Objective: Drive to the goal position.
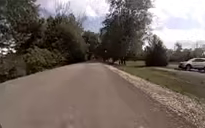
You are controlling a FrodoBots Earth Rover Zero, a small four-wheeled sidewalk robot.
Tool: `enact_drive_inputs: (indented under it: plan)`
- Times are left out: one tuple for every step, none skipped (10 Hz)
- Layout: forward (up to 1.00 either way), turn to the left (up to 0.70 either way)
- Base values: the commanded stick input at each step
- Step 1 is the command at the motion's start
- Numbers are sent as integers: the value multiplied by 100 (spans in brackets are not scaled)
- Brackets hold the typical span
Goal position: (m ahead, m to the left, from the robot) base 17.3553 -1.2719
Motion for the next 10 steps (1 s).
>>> enact_drive_inputs:
  plan:
    - [70, 0]
    - [70, 0]
    - [70, 16]
    - [70, 35]
    - [70, 35]
    - [70, 35]
    - [70, 35]
    - [70, 35]
    - [70, 16]
    - [70, 0]
